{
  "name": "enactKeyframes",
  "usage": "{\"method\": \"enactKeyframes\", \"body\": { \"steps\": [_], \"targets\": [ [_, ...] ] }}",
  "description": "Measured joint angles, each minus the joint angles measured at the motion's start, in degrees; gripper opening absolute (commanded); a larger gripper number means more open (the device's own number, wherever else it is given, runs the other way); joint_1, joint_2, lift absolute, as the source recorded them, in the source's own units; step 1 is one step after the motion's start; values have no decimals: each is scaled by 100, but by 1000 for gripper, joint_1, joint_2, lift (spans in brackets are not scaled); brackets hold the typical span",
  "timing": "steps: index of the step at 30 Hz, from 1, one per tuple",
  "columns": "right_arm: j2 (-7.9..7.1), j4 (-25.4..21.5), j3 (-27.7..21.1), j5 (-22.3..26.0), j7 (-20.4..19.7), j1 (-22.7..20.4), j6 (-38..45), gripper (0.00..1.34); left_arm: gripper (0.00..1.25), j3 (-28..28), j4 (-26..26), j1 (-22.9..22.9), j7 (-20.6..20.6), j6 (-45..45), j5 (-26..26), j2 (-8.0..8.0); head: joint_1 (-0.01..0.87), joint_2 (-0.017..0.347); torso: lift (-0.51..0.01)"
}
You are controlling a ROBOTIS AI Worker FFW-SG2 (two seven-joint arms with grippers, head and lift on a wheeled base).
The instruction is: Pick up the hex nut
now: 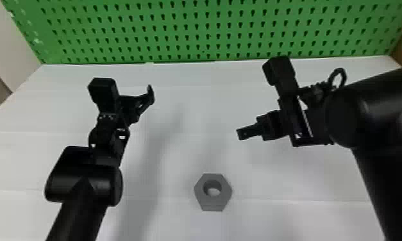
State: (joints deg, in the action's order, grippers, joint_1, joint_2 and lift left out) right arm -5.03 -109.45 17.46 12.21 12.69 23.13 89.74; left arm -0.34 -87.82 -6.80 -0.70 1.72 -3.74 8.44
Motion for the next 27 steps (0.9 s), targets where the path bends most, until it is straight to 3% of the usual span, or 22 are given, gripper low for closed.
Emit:
{"method": "enactKeyframes", "body": {
  "steps": [27],
  "targets": [
    [-11, 1521, 1087, 510, -3, 804, 0, 1120, 1160, -114, 175, -250, 0, -5, 35, 62, 785, 149, -89]
  ]
}}
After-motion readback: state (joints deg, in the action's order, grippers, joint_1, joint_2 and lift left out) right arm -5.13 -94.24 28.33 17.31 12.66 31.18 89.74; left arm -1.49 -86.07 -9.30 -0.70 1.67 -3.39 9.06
